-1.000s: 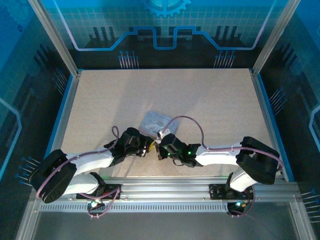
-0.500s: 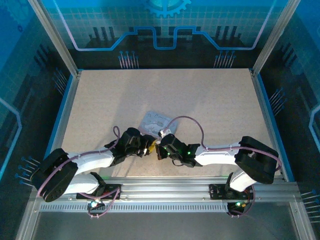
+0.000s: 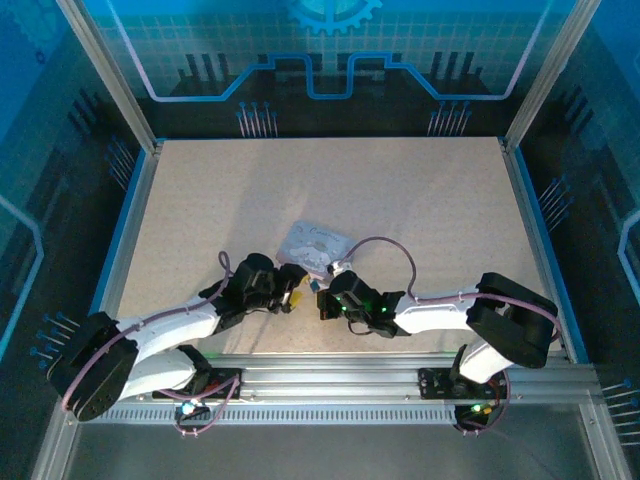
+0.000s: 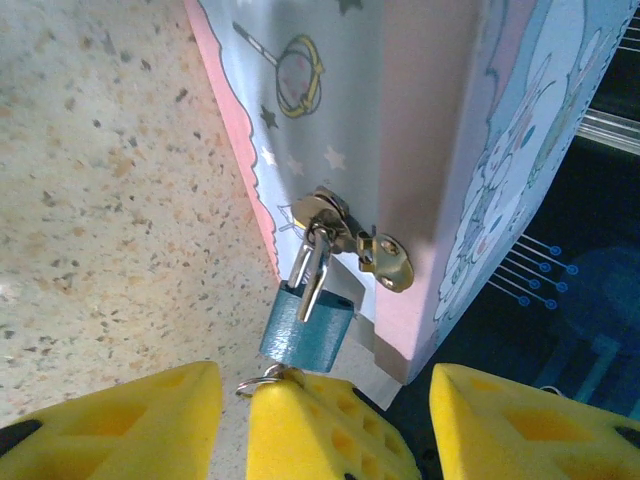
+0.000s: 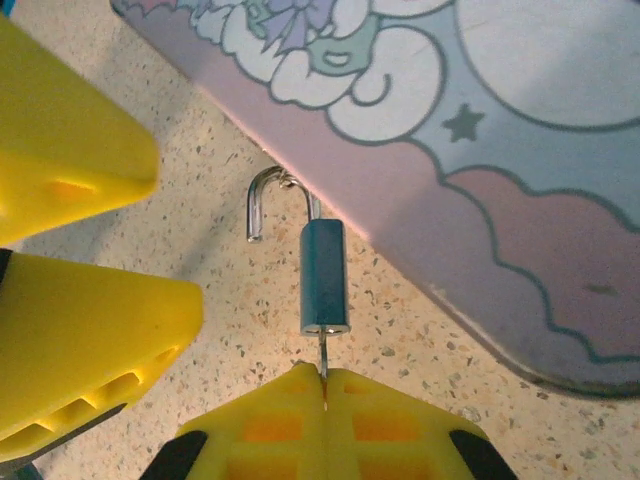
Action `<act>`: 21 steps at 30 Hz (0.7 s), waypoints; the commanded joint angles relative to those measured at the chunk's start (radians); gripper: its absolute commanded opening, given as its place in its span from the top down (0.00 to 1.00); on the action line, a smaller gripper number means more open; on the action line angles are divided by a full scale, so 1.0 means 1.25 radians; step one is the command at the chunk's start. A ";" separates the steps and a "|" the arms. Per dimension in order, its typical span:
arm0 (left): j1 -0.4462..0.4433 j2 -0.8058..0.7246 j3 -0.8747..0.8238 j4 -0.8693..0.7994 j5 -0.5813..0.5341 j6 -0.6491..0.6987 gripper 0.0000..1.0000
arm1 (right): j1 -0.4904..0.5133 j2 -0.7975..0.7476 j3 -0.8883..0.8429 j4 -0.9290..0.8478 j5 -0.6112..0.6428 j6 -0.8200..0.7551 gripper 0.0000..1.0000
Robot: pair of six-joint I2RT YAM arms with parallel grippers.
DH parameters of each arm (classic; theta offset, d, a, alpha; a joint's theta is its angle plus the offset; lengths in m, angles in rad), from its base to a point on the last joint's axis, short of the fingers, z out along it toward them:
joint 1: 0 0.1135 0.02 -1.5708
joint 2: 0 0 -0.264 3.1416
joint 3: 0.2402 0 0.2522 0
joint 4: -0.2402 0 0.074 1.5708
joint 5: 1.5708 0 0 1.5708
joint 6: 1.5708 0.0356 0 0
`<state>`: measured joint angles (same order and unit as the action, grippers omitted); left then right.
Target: Unlock the padlock with the key
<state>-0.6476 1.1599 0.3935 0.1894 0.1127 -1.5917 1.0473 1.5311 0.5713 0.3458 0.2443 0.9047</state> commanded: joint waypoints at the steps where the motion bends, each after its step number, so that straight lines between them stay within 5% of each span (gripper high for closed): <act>1: 0.018 -0.024 0.038 -0.083 0.015 0.056 0.40 | -0.018 -0.001 -0.048 0.095 -0.001 0.070 1.00; 11: 0.041 -0.041 0.061 -0.132 0.021 0.096 0.39 | -0.038 0.037 -0.124 0.255 -0.014 0.140 0.92; 21: 0.051 -0.038 0.062 -0.133 0.028 0.107 0.39 | -0.044 0.055 -0.125 0.260 -0.026 0.146 0.91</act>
<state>-0.5945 1.1225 0.4427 0.0547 0.1276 -1.4849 1.0069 1.5913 0.4252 0.6575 0.2005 1.0733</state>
